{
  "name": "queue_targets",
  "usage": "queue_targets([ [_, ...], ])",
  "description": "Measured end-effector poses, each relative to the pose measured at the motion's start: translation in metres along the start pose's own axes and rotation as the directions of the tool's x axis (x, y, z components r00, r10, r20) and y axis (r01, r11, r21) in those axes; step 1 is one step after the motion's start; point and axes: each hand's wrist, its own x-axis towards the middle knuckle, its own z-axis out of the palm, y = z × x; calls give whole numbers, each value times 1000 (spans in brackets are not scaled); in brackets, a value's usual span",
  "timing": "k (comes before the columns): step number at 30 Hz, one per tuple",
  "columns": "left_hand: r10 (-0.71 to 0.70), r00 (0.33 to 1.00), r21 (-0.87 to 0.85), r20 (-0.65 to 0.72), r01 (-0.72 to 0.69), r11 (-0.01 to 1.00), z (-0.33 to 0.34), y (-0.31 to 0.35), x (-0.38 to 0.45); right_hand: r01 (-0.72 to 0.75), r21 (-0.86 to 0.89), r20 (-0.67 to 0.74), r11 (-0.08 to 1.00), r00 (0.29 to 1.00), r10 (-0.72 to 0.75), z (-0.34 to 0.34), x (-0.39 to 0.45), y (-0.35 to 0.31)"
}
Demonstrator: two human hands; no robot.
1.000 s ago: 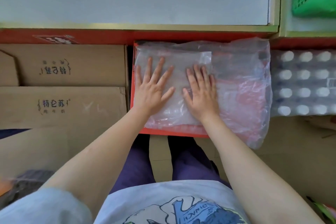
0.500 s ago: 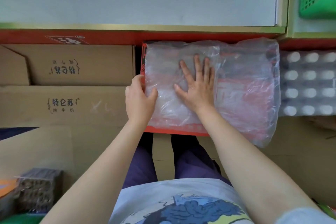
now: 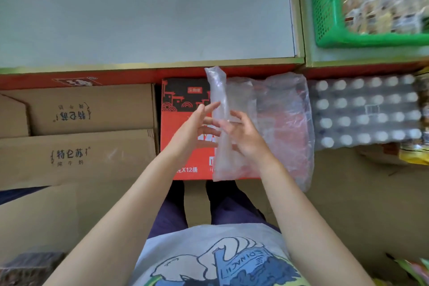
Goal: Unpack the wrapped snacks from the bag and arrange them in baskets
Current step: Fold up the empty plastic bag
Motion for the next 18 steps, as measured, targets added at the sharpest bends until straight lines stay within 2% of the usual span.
queue_targets([
  [2, 2, 998, 107, 55, -8, 994, 25, 0, 7, -36, 26, 7, 999, 999, 36, -18, 5, 7],
  [3, 37, 999, 186, 28, -42, 982, 35, -3, 13, -46, 74, -8, 996, 999, 47, -26, 9, 11],
  [4, 134, 990, 316, -32, -118, 942, 43, -8, 21, -45, 118, -54, 992, 997, 52, -34, 15, 16],
  [5, 288, 953, 498, -91, -207, 842, 48, -17, 32, -35, 129, -125, 991, 991, 51, -42, 22, 22],
  [6, 455, 885, 690, -97, -270, 672, 51, -26, 41, -27, 92, -195, 995, 980, 44, -49, 27, 27],
  [7, 588, 808, 832, -36, -302, 466, 52, -34, 51, -28, 25, -247, 999, 968, 33, -53, 31, 29],
  [8, 654, 754, 905, 54, -314, 287, 50, -43, 60, -36, -47, -276, 998, 961, 22, -58, 37, 34],
  [9, 659, 738, 933, 144, -323, 157, 48, -50, 70, -32, -112, -288, 993, 958, -1, -60, 42, 38],
  [10, 620, 756, 943, 209, -324, 77, 46, -56, 78, -29, -177, -296, 984, 955, -25, -62, 48, 41],
  [13, 482, 835, 956, 266, -292, -22, 39, -74, 94, -15, -407, -351, 913, 926, -141, -62, 56, 42],
  [14, 468, 843, 959, 264, -281, -34, 37, -79, 97, 4, -490, -398, 872, 889, -228, -60, 56, 44],
  [16, 463, 846, 961, 266, -267, -63, 34, -88, 105, 168, -629, -423, 759, 745, -515, -55, 53, 46],
  [17, 460, 846, 961, 270, -262, -84, 33, -92, 109, 284, -678, -362, 678, 674, -644, -51, 52, 47],
  [18, 457, 846, 961, 275, -252, -112, 32, -95, 113, 387, -706, -262, 593, 636, -726, -46, 53, 50],
])
